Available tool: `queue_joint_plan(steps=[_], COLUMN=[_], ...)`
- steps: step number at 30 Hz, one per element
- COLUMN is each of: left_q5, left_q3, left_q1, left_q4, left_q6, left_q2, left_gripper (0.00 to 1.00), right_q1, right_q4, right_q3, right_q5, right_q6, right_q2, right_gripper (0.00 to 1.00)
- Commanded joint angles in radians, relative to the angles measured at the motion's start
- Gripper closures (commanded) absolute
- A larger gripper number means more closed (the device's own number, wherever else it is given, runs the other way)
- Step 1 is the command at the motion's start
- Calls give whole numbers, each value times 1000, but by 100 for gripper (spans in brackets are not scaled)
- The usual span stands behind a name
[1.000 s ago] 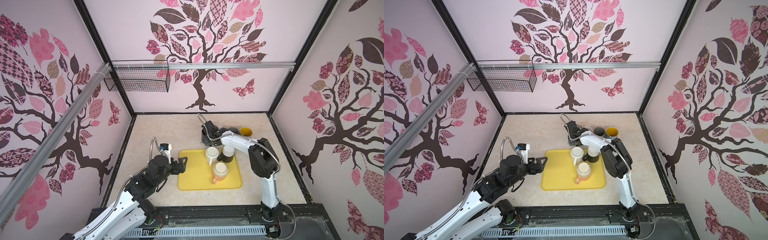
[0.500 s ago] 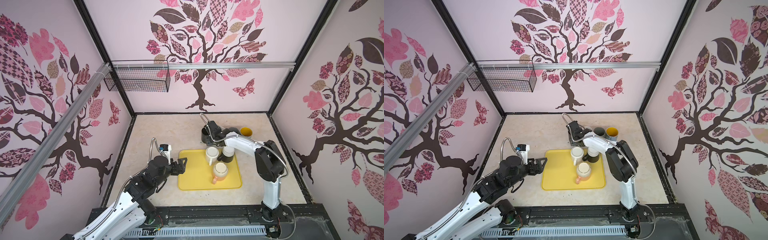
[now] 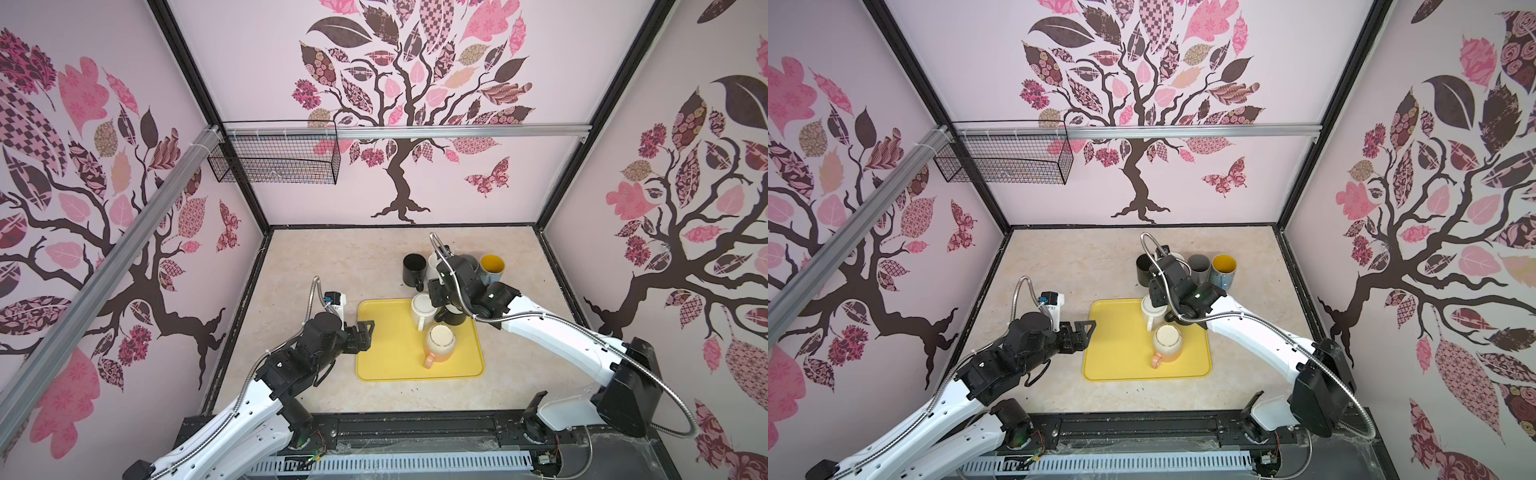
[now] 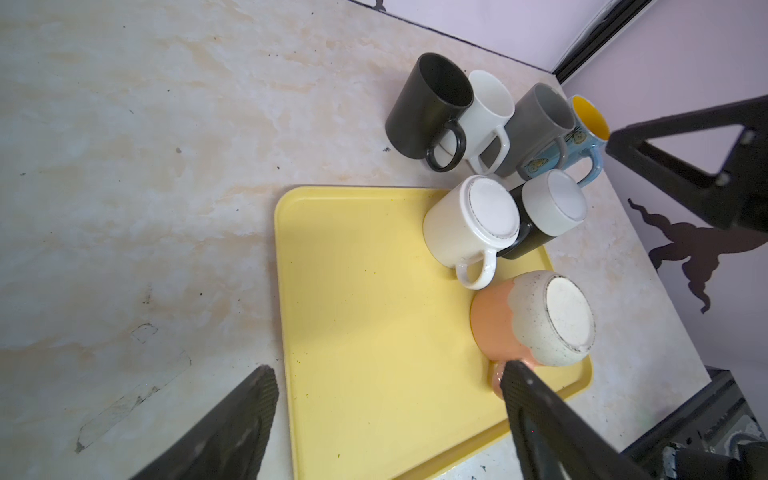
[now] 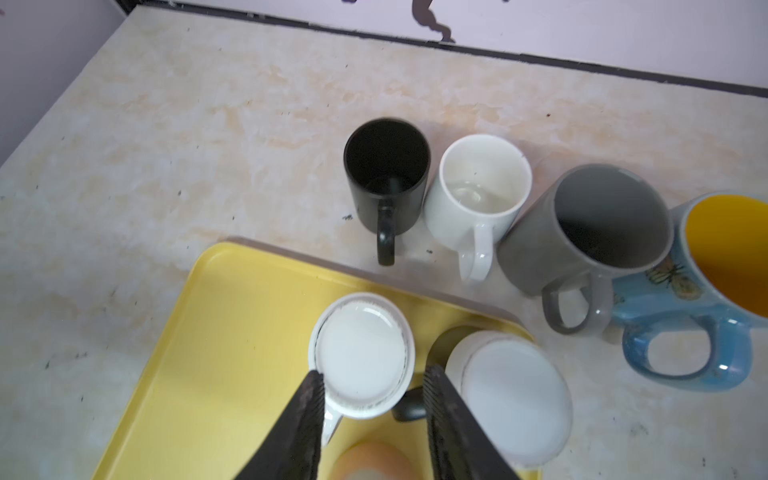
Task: Turn the mug right side up
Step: 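Raise the right gripper over the tray while the left moves toward the white mug, then lower the left gripper over the upside-down white mug and close on its handle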
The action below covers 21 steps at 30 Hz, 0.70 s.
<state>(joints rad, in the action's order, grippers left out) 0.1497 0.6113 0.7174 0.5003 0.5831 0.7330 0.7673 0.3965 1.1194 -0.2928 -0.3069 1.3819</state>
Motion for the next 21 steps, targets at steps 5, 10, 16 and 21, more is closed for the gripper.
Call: queue_joint_plan(steps=[5, 10, 16, 21], left_q5=[54, 56, 45, 24], left_q3=[67, 132, 235, 328], left_q1=[98, 142, 149, 153], left_q4=[-33, -73, -93, -85], left_q6=[-24, -29, -53, -65], left_q2=[156, 303, 446, 552], left_gripper=[14, 17, 20, 22], right_q1=[-1, -2, -3, -3], right_q4=[10, -6, -55, -88], right_q3=[-116, -174, -233, -268], right_q5=[-8, -8, 0, -24], right_q6=[-2, -20, -30, -29], right_q2=[-163, -218, -242, -257], right_gripper=[56, 56, 55, 54])
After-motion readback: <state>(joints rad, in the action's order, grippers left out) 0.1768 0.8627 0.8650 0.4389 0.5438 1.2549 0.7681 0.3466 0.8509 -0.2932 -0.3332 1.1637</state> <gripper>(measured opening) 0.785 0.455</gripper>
